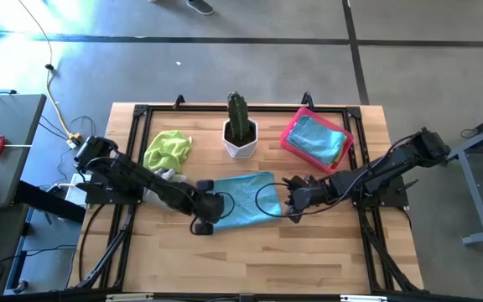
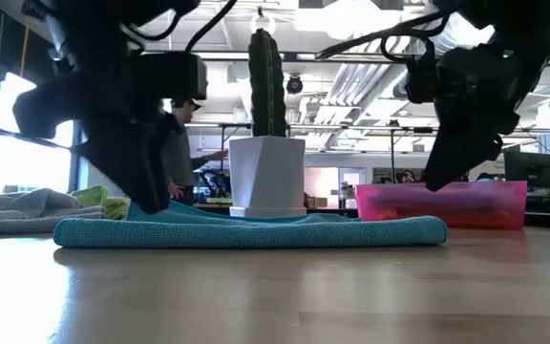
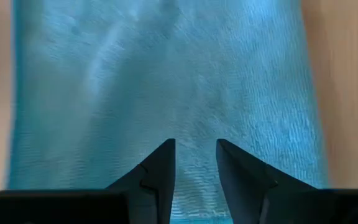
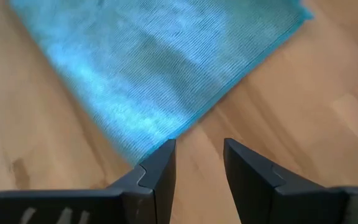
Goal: Fold microfiber towels
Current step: Fold the blue microfiber towel
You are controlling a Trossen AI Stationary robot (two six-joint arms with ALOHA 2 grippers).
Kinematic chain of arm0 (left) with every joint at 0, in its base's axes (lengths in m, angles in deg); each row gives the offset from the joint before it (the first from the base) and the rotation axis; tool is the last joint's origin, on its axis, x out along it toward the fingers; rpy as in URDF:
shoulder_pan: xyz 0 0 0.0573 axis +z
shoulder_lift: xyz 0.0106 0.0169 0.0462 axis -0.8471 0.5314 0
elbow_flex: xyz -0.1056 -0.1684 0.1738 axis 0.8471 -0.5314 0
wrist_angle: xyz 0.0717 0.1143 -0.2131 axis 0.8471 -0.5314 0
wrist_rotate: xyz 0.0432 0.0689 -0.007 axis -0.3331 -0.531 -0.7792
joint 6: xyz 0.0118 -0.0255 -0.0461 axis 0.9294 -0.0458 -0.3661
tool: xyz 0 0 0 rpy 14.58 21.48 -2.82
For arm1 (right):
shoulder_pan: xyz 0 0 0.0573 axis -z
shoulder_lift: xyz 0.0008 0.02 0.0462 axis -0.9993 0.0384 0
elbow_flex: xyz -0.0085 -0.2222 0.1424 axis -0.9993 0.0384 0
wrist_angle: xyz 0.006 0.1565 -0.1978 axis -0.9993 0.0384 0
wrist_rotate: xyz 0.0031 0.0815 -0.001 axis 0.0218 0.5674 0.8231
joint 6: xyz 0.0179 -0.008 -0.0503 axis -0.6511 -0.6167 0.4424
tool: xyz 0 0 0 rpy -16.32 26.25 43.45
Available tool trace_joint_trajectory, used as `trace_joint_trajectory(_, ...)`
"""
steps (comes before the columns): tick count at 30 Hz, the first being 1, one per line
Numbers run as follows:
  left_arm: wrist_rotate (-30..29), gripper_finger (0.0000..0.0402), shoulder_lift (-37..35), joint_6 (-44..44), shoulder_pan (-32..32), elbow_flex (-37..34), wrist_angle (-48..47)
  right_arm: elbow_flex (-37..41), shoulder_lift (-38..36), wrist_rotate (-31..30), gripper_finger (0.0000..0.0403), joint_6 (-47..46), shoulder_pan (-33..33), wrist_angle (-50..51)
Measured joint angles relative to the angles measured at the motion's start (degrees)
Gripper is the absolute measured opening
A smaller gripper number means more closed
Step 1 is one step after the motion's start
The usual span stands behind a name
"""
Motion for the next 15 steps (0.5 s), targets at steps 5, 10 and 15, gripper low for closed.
trace_joint_trajectory(5, -1.45, 0.0105, 0.01, 0.68, 0.03, -4.87, 7.2, 0.0, 0.02, -0.79, 0.0126, -4.62, 2.72, -0.17)
trace_joint_trajectory(10, -2.31, 0.0105, -0.34, -3.73, 0.03, -8.66, 9.11, 0.0, 1.24, 0.93, 0.0137, -5.17, 5.7, -1.65)
trace_joint_trajectory(15, 0.05, 0.0105, -0.32, -9.91, -0.8, -9.54, 10.14, -0.02, 5.62, 4.28, 0.0178, -5.95, 8.07, -7.33)
